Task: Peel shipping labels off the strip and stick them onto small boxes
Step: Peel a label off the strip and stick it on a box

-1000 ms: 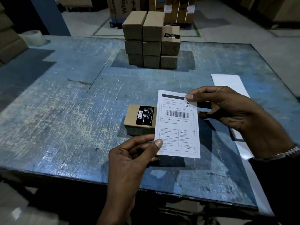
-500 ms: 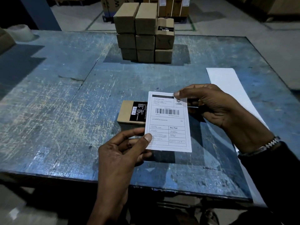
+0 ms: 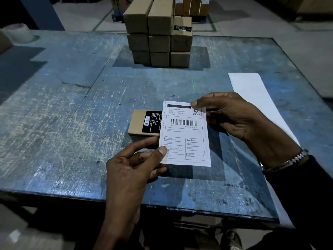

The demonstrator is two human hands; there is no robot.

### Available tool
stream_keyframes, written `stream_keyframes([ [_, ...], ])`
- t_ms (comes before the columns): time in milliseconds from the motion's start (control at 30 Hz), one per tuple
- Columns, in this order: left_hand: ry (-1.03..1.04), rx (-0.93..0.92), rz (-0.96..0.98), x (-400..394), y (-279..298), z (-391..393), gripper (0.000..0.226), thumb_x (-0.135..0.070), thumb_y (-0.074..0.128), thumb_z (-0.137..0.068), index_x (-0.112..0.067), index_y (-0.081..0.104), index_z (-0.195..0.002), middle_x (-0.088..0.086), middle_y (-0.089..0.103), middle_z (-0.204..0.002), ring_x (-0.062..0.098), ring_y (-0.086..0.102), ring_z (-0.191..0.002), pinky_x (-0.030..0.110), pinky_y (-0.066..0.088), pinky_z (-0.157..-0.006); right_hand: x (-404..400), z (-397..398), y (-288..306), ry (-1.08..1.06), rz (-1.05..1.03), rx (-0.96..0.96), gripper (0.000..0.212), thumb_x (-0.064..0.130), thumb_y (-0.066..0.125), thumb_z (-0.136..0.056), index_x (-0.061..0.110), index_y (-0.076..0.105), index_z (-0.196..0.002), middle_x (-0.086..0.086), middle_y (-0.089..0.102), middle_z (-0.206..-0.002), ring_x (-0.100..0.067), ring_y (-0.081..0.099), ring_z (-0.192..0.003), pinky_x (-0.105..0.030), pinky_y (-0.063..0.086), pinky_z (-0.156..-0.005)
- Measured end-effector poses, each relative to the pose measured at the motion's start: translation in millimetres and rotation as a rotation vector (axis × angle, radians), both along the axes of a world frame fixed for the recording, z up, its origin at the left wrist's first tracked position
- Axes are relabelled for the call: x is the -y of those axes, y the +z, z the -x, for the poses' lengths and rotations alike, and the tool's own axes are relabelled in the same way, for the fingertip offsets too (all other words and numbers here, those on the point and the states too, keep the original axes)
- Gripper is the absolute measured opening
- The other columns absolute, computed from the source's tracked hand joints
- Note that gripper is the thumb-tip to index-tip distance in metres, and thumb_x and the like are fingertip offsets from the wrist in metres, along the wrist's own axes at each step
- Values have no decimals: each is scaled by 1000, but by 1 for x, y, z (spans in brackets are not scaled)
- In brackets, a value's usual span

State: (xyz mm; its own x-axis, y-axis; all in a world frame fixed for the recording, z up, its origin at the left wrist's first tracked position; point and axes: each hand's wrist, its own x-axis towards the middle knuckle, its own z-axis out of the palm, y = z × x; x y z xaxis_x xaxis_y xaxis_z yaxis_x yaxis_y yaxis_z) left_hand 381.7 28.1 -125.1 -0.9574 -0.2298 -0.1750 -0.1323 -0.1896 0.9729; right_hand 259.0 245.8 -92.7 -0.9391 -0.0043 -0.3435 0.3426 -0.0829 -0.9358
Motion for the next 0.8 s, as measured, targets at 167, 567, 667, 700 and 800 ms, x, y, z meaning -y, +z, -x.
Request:
stream_keyframes([
  [167,-4,5,4,0,-2,1,23,-13,84,-81,-17,83,-104,13,82,-86,20,76,-66,22,60,-61,-2,1,-1,2,-9,-6,13,3,85,-83,-1,76,-91,-30,76,-99,-35,62,-86,-26,48,-64],
  [567,-2,-9,-8,0,-4,1,23,-11,82,-84,-16,82,-106,13,82,-88,22,77,-69,23,61,-62,-1,1,-3,2,4,-17,17,2,84,-84,-4,76,-98,-27,80,-98,-38,66,-90,-27,49,-65],
  [667,-2,-5,1,0,-4,1,22,-11,82,-85,-17,82,-106,13,82,-87,22,78,-70,24,61,-62,-1,1,-3,-3,1,-23,22,1,83,-85,-10,76,-103,-25,80,-92,-33,64,-79,-23,47,-54],
  [700,-4,-6,1,0,-5,1,22,-11,82,-85,-17,82,-106,14,82,-87,23,78,-70,24,61,-63,-1,2,-4,-4,7,-25,26,0,82,-86,-13,74,-108,-25,80,-92,-31,67,-75,-21,48,-52],
  [800,-7,-12,-3,0,-5,1,22,-10,82,-85,-17,82,-106,14,82,-87,22,77,-69,24,61,-62,-1,2,-5,-3,0,-34,32,-2,81,-86,-16,71,-113,-23,81,-91,-26,73,-72,-21,53,-54],
])
